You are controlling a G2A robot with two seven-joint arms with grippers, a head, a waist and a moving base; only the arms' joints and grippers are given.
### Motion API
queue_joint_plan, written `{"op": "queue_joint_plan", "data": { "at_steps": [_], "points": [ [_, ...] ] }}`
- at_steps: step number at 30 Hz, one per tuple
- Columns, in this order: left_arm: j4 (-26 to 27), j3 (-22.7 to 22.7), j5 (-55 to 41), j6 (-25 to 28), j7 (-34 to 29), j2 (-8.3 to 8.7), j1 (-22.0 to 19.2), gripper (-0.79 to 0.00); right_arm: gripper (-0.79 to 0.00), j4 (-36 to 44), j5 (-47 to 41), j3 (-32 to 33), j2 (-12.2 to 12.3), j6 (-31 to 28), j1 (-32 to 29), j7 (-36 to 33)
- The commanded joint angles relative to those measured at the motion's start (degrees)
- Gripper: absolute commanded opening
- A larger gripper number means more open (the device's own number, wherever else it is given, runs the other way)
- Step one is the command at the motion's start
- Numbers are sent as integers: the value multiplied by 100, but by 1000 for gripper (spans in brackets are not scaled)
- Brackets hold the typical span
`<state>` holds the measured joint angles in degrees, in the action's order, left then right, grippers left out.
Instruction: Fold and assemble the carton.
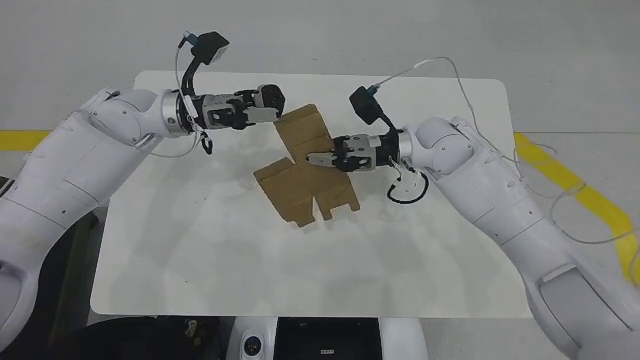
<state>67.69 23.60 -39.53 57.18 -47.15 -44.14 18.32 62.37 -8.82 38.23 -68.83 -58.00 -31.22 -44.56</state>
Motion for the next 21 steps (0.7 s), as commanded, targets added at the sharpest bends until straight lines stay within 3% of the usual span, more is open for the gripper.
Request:
{"op": "queue_joint_plan", "data": {
  "at_steps": [1, 7, 15, 21],
  "points": [
    [-169, 32, 257, 82, 86, 15, 8, 0, -785, -46, 24, 82, -8, 0, -39, 194],
    [-314, 301, 485, 82, 87, -5, 272, 0, -785, -305, 378, 331, -43, 48, -138, 939],
    [-45, 593, 1170, 82, 86, 11, 733, 0, -785, -286, 996, 609, -121, 349, -289, 2040],
    [106, 761, 1498, 82, 87, 15, 977, 0, -785, -126, 1128, 721, -172, 452, -403, 2424]
  ]
}}
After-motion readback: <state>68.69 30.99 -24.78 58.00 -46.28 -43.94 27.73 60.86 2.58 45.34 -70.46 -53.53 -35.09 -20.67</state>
